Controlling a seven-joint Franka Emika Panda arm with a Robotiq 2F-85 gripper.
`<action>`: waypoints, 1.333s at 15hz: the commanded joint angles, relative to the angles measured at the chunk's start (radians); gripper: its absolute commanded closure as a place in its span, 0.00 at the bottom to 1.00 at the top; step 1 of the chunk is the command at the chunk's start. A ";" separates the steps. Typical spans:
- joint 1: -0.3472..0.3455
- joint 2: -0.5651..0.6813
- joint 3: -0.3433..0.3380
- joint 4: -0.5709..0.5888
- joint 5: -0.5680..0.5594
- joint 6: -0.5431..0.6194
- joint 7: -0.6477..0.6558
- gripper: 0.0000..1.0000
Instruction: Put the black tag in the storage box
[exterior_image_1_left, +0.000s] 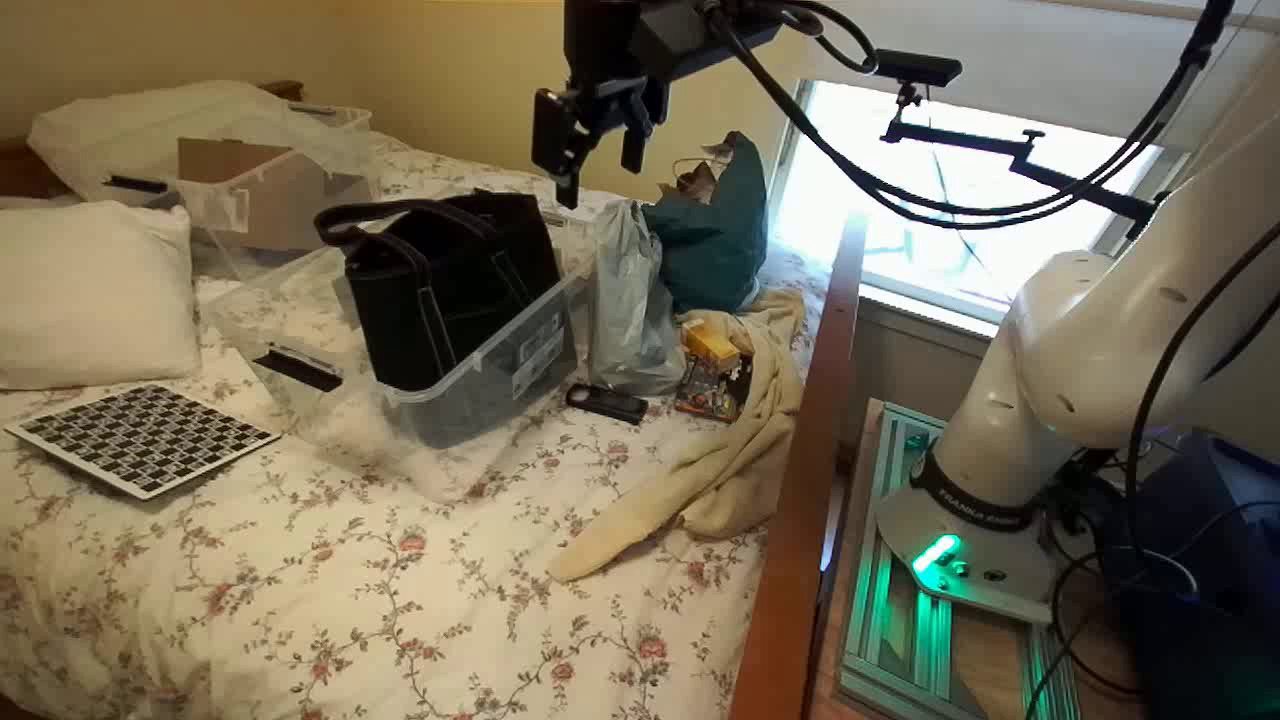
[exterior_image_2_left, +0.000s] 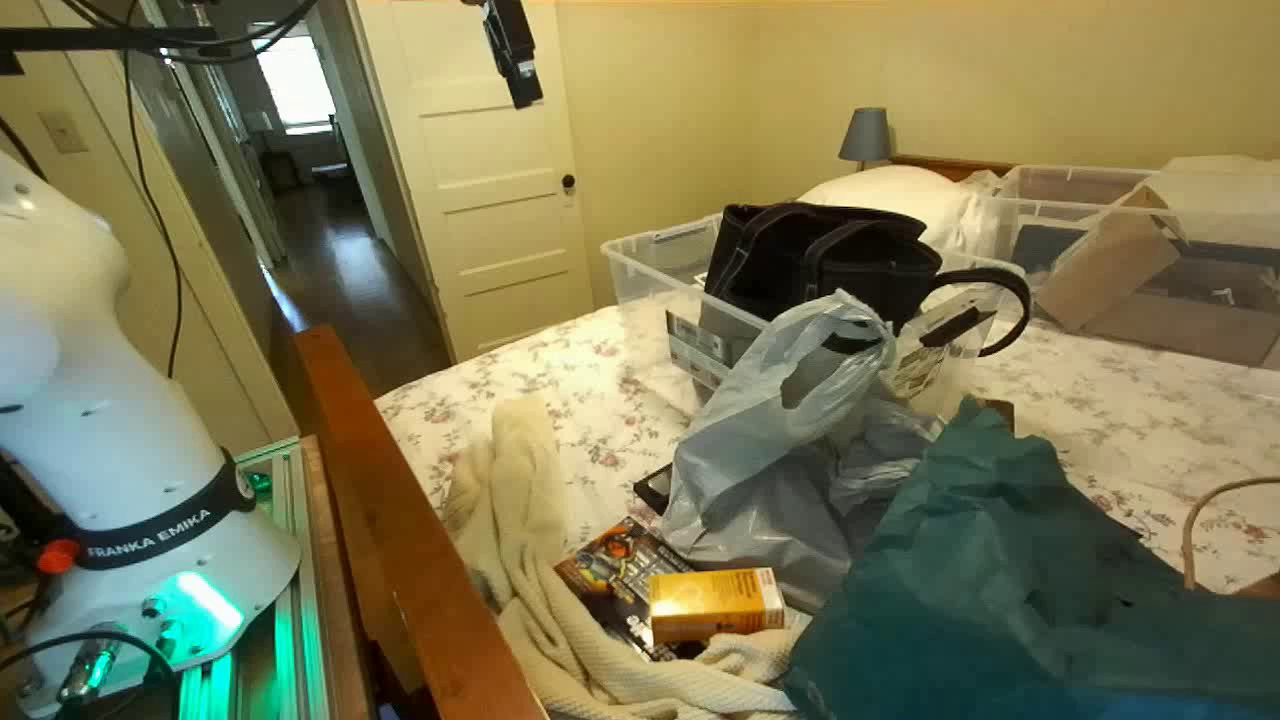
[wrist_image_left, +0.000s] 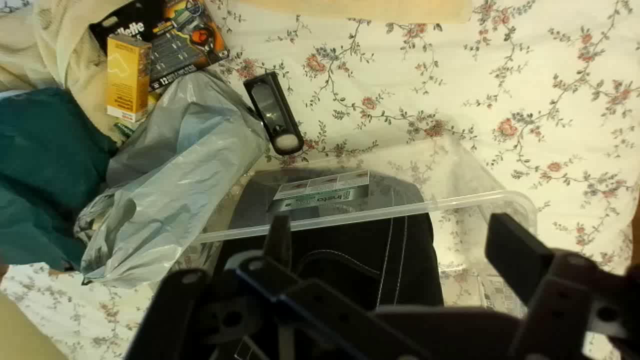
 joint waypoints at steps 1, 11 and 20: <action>0.032 0.004 -0.027 0.003 -0.010 -0.004 0.008 0.00; 0.032 0.004 -0.027 0.003 -0.010 -0.004 0.008 0.00; 0.041 0.102 -0.032 -0.011 -0.027 0.117 0.062 0.00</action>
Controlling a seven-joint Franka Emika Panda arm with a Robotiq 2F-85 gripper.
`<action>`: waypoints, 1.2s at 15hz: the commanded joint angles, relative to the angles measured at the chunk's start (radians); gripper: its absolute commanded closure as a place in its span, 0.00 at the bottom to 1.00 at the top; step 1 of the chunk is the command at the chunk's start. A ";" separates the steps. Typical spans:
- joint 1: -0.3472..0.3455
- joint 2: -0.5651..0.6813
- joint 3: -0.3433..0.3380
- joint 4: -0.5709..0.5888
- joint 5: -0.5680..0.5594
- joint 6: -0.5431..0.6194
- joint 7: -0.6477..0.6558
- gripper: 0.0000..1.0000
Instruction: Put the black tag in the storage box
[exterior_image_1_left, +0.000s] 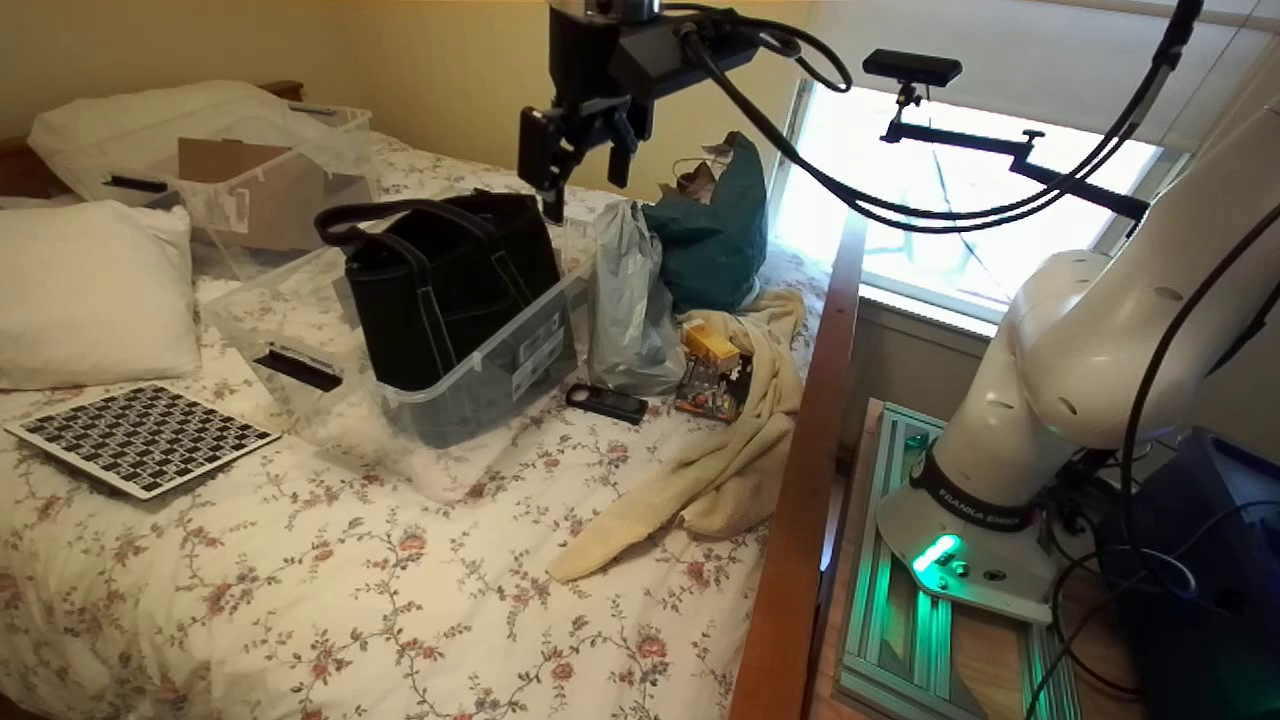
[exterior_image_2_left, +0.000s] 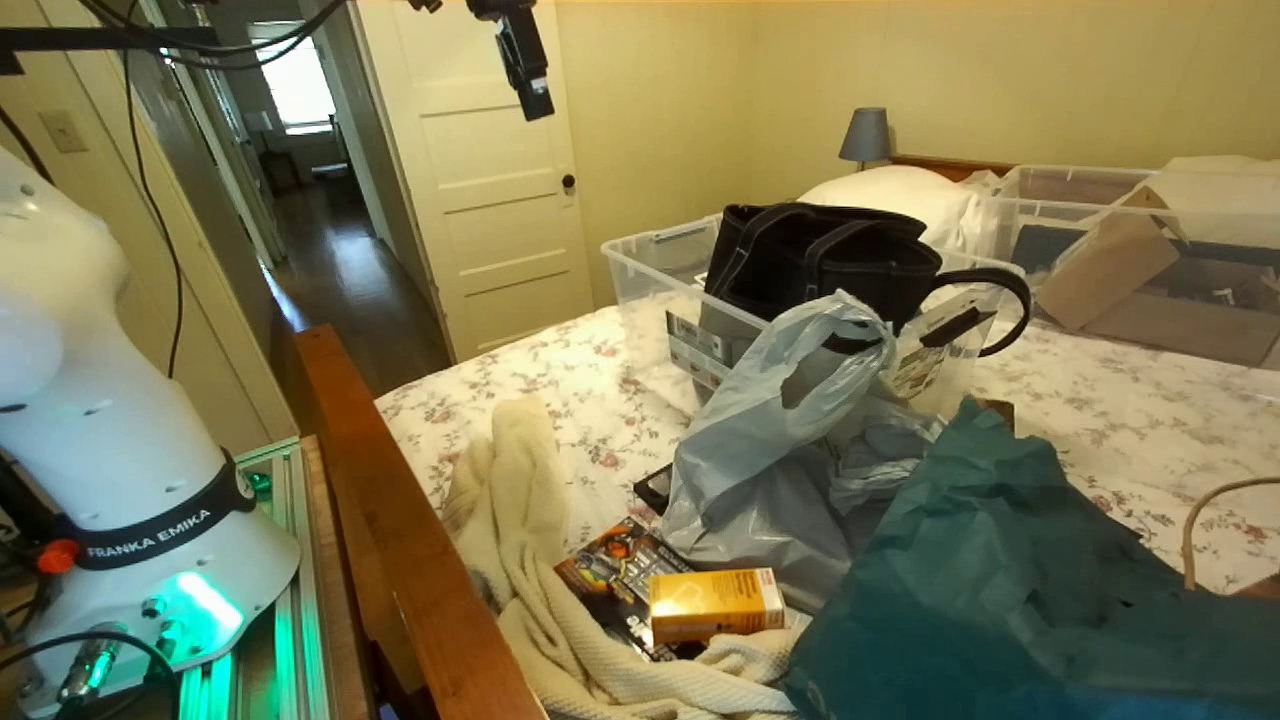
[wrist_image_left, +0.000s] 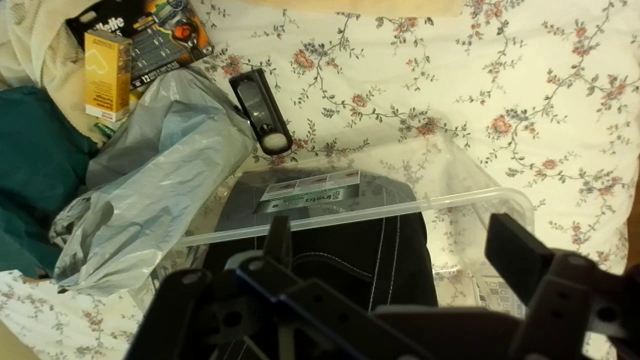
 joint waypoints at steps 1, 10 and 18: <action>0.024 0.071 -0.013 -0.020 -0.030 0.095 0.063 0.00; 0.034 0.241 -0.094 -0.163 -0.021 0.250 0.168 0.00; 0.047 0.312 -0.159 -0.179 0.000 0.287 0.139 0.00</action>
